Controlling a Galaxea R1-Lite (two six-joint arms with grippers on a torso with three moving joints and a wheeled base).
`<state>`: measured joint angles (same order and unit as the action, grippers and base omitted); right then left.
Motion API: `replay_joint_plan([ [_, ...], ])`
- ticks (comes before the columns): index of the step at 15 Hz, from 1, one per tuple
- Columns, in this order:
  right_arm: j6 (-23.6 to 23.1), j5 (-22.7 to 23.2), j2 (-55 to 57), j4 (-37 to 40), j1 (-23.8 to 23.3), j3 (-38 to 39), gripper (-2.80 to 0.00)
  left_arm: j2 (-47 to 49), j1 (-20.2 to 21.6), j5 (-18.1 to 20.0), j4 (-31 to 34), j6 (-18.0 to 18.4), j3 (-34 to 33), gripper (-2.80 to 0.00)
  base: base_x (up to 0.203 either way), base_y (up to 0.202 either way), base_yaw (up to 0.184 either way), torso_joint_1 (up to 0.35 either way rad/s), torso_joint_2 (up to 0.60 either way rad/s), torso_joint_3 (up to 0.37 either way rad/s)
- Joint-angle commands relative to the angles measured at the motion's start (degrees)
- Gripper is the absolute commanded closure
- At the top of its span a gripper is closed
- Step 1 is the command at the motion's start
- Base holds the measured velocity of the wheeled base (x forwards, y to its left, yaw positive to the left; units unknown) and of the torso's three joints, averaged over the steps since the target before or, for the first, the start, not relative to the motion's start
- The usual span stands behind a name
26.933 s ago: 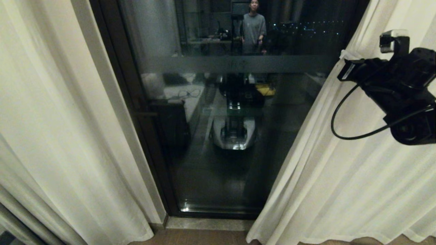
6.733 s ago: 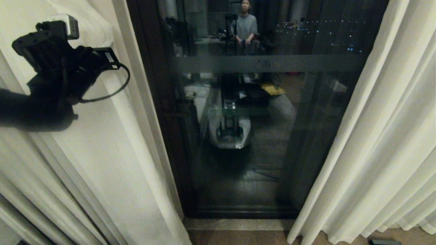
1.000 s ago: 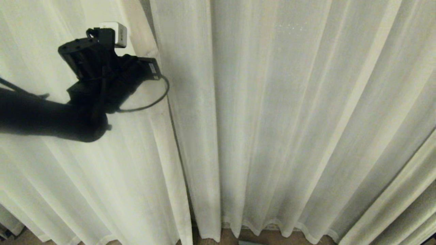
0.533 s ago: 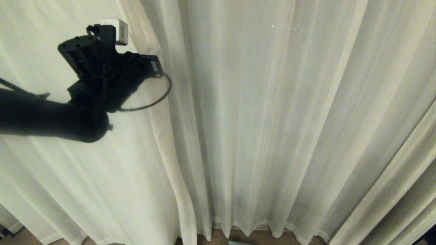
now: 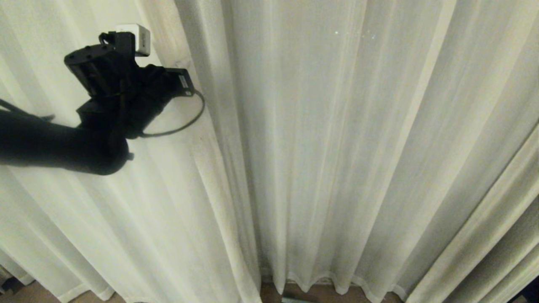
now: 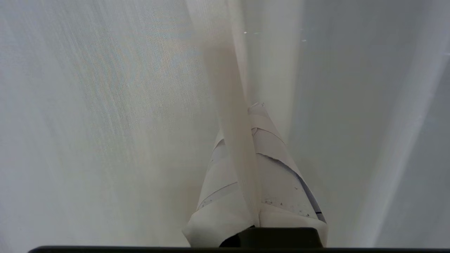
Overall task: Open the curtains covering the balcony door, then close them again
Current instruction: Close the inner curtains on both sides
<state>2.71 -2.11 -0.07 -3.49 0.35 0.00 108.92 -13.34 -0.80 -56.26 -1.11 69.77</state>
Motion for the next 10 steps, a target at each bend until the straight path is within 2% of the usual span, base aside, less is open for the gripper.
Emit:
replay_joint_plan([
  [1,0.0,0.0,0.1,0.0,0.1,0.0,0.0,0.0,0.3,0.0,-0.5,-0.1,0.1,0.0,0.0,0.0,0.0,0.0,0.0,0.0],
  [10,0.0,0.0,0.1,0.0,0.1,0.0,0.0,3.0,4.6,-0.1,-0.6,-0.1,0.5,0.0,0.0,0.0,0.0,0.0,0.0,0.0],
])
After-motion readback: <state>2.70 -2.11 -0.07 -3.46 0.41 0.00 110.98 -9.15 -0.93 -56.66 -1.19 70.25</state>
